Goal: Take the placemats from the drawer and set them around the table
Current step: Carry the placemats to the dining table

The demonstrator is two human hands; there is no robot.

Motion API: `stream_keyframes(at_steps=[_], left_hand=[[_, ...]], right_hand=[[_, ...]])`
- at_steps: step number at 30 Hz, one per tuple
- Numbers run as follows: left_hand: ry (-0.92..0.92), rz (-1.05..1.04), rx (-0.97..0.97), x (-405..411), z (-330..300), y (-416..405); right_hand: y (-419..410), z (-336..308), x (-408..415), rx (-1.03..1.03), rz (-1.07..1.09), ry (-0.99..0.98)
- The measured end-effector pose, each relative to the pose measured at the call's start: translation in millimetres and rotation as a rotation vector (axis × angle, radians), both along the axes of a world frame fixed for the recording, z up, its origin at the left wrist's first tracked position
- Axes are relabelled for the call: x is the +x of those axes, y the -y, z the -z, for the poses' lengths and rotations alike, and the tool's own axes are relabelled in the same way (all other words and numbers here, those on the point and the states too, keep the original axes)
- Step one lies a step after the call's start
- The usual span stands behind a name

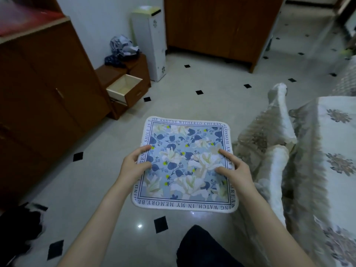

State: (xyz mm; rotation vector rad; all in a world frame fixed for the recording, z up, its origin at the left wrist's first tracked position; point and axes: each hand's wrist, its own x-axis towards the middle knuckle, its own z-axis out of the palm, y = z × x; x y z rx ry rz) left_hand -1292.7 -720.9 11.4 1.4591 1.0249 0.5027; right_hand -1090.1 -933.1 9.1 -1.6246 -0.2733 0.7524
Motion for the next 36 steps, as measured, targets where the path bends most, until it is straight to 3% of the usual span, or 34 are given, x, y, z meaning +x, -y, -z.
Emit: stream_keyframes(at_steps=[24, 36], left_hand=[[0.002, 0.356, -0.002, 397, 4, -279], [0.040, 0.696, 0.033, 665, 5, -409]], right_hand=[[-226, 4, 310, 0.016, 0.347, -0.035], [-331, 5, 483, 0.002, 0.671, -0.010]])
